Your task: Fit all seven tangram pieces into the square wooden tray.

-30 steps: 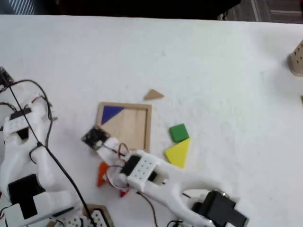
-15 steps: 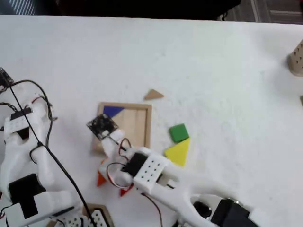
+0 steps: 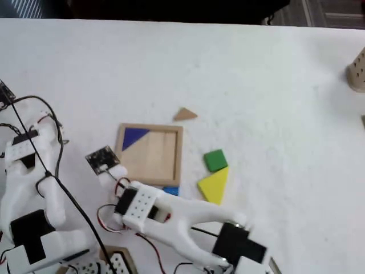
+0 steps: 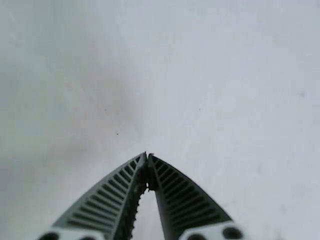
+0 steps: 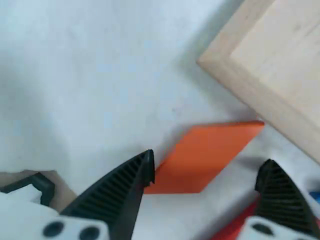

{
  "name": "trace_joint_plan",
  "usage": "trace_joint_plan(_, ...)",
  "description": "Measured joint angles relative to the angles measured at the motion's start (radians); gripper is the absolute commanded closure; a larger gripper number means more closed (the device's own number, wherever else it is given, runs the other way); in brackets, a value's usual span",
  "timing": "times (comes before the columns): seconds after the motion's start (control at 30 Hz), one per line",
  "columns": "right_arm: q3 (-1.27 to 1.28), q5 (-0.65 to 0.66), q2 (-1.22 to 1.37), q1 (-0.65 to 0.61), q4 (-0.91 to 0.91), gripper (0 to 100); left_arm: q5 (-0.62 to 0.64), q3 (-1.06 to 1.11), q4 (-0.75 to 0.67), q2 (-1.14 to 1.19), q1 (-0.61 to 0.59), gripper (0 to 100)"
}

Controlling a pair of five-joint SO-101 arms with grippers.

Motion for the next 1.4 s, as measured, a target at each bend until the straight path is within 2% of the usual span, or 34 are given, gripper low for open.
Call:
trace_joint_plan(0.27,-0.044,-0.006,0.052,-0.005,0.008,67.6,0.0,-0.046,0.0,0.087,0.002,98)
trace_joint_plan(0.5,-0.044,0.046,0.052,0.008,0.025,88.5,0.0,-0.054,0.0,0.092,0.0,98)
trace_joint_plan(0.87,-0.055,0.104,0.051,0.014,0.06,89.3,-0.003,-0.054,0.0,0.092,0.0,98)
trace_joint_plan(1.0,-0.06,0.106,0.043,0.014,0.087,89.3,-0.046,-0.054,0.0,0.092,0.0,98)
trace_joint_plan(1.13,-0.058,0.189,-0.037,0.002,0.175,89.3,-0.052,-0.054,0.0,0.092,0.0,98)
trace_joint_plan(1.23,-0.058,0.244,-0.13,0.031,0.233,89.3,-0.055,-0.054,0.0,0.092,0.0,98)
trace_joint_plan(1.4,-0.043,0.256,-0.226,0.138,0.253,89.3,-0.055,-0.054,0.0,0.092,0.0,98)
